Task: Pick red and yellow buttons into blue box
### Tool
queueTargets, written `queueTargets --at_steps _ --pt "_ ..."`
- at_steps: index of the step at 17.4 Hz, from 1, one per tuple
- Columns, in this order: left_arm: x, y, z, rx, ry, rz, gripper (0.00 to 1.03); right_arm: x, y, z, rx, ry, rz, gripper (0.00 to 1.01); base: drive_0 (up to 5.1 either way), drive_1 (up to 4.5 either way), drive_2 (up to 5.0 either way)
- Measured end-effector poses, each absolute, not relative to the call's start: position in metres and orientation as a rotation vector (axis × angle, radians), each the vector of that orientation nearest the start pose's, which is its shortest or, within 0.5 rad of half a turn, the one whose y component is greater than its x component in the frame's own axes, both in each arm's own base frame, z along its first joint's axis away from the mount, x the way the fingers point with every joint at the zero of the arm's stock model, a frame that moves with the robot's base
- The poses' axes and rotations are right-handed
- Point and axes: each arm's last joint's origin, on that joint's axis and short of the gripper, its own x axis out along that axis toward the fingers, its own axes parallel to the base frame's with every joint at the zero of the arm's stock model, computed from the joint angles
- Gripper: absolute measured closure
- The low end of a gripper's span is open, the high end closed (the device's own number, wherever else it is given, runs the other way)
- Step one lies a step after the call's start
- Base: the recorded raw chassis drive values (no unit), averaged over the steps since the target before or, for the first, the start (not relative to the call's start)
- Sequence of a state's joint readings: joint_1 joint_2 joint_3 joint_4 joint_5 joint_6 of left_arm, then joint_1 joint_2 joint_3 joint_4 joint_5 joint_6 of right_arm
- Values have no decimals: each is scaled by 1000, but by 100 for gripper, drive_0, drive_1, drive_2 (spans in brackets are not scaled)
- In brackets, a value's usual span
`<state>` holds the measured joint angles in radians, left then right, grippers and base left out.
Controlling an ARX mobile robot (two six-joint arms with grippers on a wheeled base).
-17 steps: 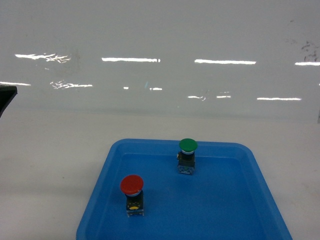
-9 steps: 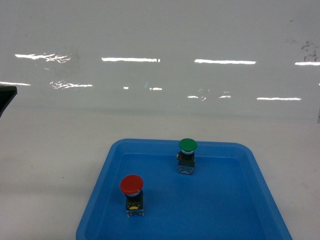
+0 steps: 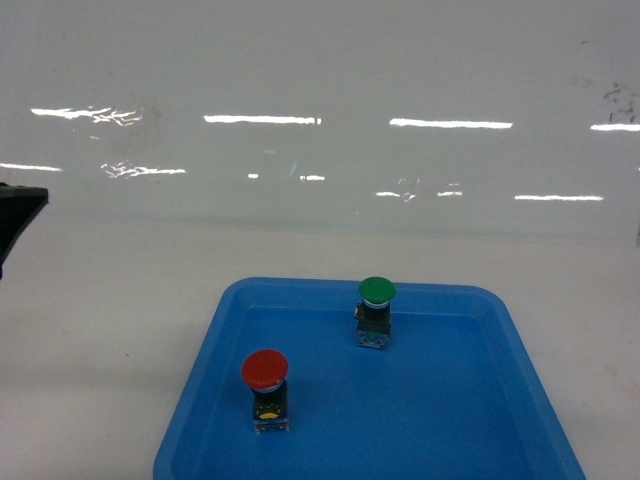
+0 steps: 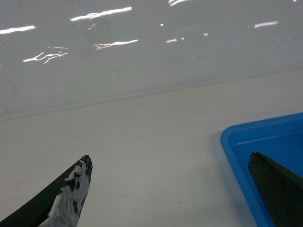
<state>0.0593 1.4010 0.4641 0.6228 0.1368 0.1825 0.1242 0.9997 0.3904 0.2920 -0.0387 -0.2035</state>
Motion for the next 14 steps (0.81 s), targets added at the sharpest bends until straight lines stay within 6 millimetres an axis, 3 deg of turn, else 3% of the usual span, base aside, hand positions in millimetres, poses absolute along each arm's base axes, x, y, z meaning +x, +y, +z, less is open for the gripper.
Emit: queueTargets --at_steps 2,5,7,10,14 --pt "277 0 176 215 350 -161 5 203 26 204 -215 300 193 73 0 0 0" --pt "296 -9 161 248 457 -180 5 203 26 204 -215 300 193 73 0 0 0" --pt "298 -22 152 261 509 -210 5 203 26 204 -215 300 193 73 0 0 0" --pt "292 -58 147 267 574 -382 5 203 26 204 -215 300 193 73 0 0 0" --pt "292 -70 135 113 677 -498 5 203 26 204 -215 300 194 73 0 0 0"
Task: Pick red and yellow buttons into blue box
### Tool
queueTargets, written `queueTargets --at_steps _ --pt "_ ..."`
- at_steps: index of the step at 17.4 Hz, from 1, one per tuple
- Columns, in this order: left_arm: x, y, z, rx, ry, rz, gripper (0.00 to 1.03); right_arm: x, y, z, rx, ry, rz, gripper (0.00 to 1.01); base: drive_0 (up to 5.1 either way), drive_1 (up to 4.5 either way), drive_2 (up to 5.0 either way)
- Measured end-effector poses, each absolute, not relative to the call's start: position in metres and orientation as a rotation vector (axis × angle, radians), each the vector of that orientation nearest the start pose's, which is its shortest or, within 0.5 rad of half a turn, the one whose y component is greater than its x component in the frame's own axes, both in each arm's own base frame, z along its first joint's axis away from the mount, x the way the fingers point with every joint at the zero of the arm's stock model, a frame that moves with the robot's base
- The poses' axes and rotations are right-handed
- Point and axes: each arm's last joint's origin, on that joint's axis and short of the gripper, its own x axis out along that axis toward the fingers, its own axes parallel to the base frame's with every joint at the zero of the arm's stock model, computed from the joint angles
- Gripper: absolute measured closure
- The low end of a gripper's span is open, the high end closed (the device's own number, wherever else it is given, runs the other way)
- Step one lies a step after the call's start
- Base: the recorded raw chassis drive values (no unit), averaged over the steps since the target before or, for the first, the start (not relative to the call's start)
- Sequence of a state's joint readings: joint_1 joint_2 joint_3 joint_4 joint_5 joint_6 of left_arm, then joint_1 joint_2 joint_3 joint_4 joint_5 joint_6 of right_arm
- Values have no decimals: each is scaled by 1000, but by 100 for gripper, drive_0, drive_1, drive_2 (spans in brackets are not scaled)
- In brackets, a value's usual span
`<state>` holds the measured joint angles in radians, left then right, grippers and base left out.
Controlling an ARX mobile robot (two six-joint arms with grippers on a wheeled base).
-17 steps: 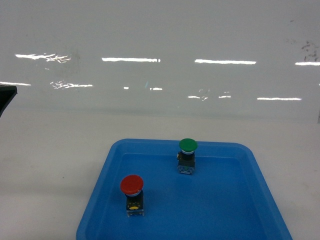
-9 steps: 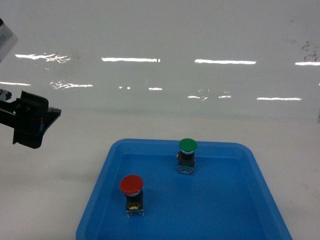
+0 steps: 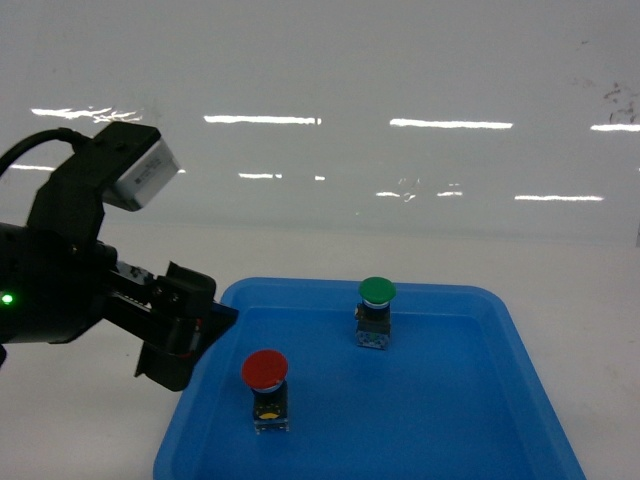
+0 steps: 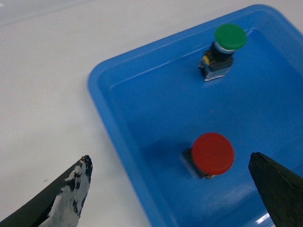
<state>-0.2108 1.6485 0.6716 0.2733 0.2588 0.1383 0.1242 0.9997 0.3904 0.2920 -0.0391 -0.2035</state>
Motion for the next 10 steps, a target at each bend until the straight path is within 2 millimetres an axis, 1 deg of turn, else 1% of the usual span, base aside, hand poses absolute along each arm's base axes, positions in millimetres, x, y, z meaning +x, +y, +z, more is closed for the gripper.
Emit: queueTargets --at_steps 4,8,10 --pt "297 -79 125 5 742 -580 5 203 26 204 -215 300 194 73 0 0 0" --pt "303 -76 117 -126 819 -630 5 203 26 204 -215 300 194 73 0 0 0" --pt "307 -68 117 -77 767 -548 5 203 26 204 -215 300 194 73 0 0 0"
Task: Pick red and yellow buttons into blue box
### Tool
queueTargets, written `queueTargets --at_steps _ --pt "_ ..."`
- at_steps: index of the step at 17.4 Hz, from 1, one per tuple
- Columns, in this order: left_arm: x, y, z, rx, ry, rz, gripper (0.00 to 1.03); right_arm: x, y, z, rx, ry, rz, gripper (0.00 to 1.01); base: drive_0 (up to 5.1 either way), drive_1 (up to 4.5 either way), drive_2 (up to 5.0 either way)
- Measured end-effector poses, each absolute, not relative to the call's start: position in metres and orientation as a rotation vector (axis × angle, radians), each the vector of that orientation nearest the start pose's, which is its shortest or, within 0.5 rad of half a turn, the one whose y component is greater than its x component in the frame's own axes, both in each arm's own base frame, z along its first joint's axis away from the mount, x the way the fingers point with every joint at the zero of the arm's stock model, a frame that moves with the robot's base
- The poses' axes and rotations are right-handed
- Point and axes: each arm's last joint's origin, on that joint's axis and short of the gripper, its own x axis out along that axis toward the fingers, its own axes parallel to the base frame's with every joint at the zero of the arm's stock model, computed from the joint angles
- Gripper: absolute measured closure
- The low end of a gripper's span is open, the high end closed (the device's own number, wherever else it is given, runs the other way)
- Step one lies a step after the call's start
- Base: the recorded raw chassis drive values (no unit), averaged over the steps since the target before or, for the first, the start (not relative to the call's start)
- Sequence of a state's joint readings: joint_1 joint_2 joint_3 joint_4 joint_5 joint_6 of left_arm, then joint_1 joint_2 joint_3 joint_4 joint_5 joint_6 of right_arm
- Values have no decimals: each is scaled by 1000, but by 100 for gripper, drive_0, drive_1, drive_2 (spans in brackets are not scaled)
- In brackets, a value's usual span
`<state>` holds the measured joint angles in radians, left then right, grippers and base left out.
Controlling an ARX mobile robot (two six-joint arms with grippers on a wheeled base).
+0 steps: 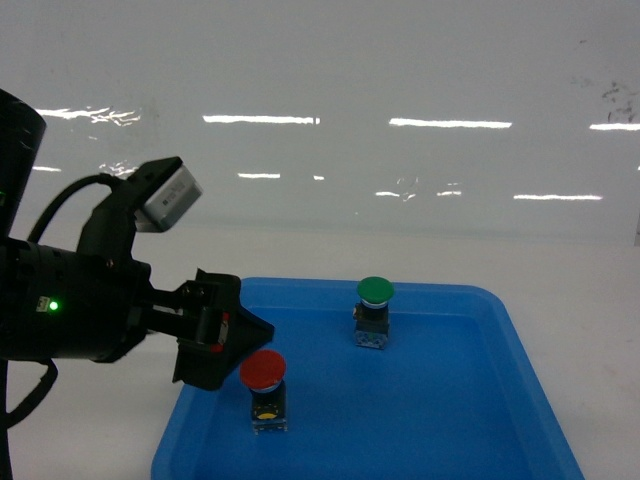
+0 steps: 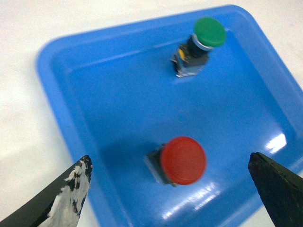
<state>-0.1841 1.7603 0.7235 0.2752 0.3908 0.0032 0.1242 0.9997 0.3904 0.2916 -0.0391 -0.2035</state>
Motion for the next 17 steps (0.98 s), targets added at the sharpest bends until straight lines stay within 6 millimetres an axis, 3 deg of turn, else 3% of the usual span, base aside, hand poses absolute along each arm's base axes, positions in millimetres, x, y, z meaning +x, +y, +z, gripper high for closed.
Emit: queueTargets --at_steps 13,14,16,17 --pt "308 -66 118 -48 757 -527 5 203 26 204 -215 300 194 73 0 0 0" --pt "307 -68 117 -52 766 -541 5 203 26 204 -215 300 194 73 0 0 0" --pt "310 -102 111 -191 895 -735 5 203 26 204 -215 300 195 73 0 0 0" --pt "311 -102 109 -188 892 -714 5 203 26 204 -215 300 194 73 0 0 0"
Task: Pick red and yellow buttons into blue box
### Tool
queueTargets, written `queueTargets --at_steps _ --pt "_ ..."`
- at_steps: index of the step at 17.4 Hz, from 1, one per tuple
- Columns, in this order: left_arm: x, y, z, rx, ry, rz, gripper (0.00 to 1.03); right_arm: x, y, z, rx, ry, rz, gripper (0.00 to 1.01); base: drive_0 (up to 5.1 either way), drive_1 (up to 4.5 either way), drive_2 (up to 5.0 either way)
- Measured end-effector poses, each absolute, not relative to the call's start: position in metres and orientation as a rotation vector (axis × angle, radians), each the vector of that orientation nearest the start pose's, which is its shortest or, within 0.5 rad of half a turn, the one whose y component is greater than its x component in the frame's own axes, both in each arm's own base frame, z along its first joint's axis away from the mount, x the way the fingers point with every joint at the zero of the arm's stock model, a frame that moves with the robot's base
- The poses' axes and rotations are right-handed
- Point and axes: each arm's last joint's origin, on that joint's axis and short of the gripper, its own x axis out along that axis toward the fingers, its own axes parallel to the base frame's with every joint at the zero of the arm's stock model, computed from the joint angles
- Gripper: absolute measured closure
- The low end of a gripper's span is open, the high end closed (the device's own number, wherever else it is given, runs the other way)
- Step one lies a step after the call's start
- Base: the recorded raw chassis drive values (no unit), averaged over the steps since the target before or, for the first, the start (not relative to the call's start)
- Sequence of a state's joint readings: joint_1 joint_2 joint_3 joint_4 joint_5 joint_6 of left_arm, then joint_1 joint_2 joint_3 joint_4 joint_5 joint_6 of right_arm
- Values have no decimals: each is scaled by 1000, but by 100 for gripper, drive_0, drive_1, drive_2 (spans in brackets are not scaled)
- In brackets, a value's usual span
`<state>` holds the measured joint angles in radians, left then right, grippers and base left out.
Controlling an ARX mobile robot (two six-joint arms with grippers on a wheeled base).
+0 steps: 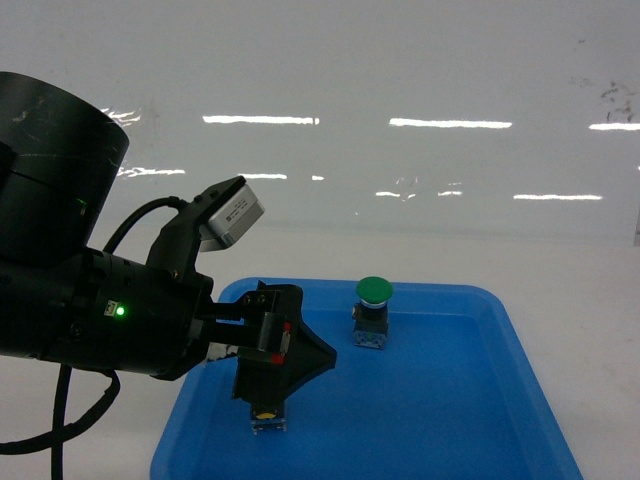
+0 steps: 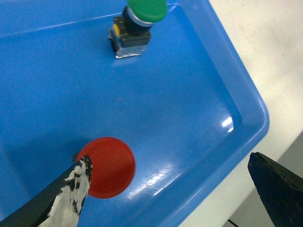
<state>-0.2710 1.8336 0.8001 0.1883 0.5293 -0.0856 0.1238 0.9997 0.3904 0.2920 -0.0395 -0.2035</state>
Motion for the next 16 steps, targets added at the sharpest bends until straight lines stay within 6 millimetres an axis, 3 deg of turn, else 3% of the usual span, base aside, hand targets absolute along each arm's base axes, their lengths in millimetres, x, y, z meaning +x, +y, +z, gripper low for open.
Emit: queueTargets --at_steps 5,16 --pt "314 -95 106 -126 888 -677 5 203 26 204 -215 300 195 73 0 0 0" --pt "325 -94 73 -28 936 -651 5 203 26 204 -215 300 195 73 0 0 0"
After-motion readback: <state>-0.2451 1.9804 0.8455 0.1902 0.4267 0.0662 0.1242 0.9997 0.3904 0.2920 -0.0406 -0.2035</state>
